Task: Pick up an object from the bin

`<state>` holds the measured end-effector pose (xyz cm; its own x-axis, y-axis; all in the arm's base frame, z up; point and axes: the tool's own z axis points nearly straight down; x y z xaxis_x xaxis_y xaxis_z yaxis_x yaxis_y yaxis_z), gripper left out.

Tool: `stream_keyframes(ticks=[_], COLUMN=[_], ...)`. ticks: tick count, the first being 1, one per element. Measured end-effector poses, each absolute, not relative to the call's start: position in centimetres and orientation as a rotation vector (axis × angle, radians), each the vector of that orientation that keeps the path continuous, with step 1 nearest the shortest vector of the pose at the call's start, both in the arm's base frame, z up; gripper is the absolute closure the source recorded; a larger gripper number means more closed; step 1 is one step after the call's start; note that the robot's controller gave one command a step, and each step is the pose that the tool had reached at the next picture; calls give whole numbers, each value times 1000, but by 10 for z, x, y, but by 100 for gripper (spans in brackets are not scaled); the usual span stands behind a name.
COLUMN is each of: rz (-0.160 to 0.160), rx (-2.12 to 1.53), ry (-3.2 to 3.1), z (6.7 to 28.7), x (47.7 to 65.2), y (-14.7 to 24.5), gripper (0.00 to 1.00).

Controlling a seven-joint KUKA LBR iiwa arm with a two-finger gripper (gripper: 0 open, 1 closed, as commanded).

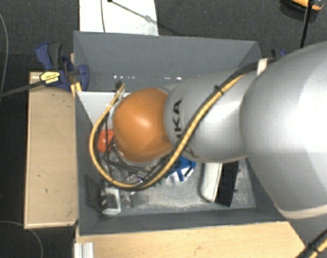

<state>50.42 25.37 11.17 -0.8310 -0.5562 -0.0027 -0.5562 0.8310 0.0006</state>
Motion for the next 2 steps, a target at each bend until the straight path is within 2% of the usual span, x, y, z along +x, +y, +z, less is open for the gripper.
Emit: stream_keyframes(ticks=[1, 2], rz=[2, 0], rx=[-1424, -1448], ry=[2790, 2759], z=[72, 74], x=[510, 485], y=[252, 248], gripper=[0, 100])
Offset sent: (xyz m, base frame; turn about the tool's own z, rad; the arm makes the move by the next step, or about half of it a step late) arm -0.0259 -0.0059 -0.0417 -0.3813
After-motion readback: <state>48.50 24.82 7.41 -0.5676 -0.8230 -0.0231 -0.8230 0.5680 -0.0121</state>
